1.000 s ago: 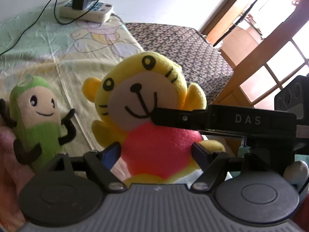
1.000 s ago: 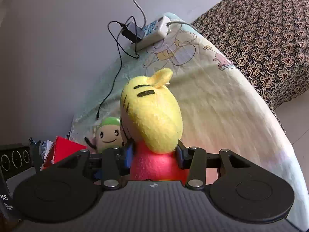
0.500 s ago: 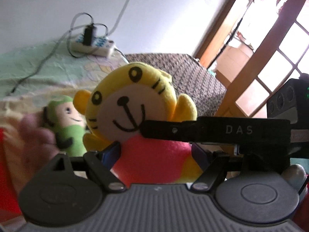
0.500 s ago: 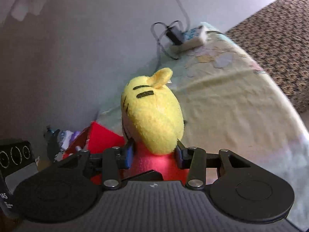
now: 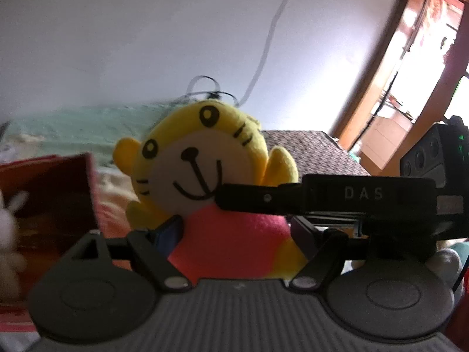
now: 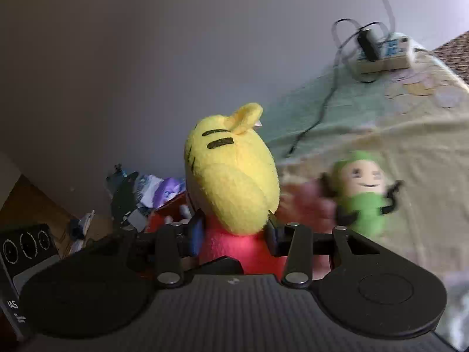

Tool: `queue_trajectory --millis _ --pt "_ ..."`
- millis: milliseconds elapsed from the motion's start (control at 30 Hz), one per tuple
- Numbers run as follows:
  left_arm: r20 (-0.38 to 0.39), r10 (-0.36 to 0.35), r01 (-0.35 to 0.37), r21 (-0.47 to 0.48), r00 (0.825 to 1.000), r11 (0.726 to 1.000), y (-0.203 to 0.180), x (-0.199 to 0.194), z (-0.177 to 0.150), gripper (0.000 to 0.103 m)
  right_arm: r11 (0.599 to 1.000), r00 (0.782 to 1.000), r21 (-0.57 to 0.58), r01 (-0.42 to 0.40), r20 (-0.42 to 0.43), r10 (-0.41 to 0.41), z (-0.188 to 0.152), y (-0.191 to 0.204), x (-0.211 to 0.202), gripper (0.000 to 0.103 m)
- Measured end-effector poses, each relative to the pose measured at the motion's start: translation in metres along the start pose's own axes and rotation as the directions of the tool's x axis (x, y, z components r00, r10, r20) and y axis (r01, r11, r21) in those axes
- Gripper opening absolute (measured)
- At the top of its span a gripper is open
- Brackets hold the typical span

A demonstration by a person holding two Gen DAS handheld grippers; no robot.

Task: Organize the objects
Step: 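Lift the yellow tiger plush and carry it to the red box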

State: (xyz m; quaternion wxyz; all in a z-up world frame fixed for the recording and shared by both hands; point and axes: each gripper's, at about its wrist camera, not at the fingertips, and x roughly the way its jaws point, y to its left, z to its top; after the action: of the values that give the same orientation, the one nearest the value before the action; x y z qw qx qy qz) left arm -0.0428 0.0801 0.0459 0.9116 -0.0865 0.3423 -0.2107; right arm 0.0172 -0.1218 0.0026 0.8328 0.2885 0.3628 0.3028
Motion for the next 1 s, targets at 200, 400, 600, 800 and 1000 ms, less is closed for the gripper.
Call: queue_trajectory --millis 200,400,600,800,1000 --pt "0.016 0.061 -0.061 -0.01 0.998 0.998 0.04 -0.021 0.004 0.079 1.0 1.0 -0.017 -0.024 -0.019 0.023 -0.007 0.033 0.04 0.045" --pt "-0.002 0.079 -0.079 -0.041 0.997 0.996 0.084 -0.026 0.015 0.079 0.999 1.0 -0.041 0.009 -0.013 -0.01 -0.011 0.061 0.079 0.045" --pt "-0.05 0.101 -0.104 -0.047 0.994 0.994 0.121 -0.018 0.012 0.079 0.994 0.995 -0.053 0.096 0.002 -0.096 -0.019 0.074 0.115 0.045" --pt "-0.102 0.121 -0.126 -0.045 0.987 0.991 0.152 -0.014 0.001 0.081 0.975 0.977 -0.084 0.207 -0.03 -0.21 -0.031 0.081 0.145 0.044" --pt "-0.144 0.14 -0.145 -0.029 0.98 0.989 0.169 0.0 -0.011 0.082 0.951 0.956 -0.133 0.28 -0.056 -0.289 -0.039 0.083 0.166 0.044"
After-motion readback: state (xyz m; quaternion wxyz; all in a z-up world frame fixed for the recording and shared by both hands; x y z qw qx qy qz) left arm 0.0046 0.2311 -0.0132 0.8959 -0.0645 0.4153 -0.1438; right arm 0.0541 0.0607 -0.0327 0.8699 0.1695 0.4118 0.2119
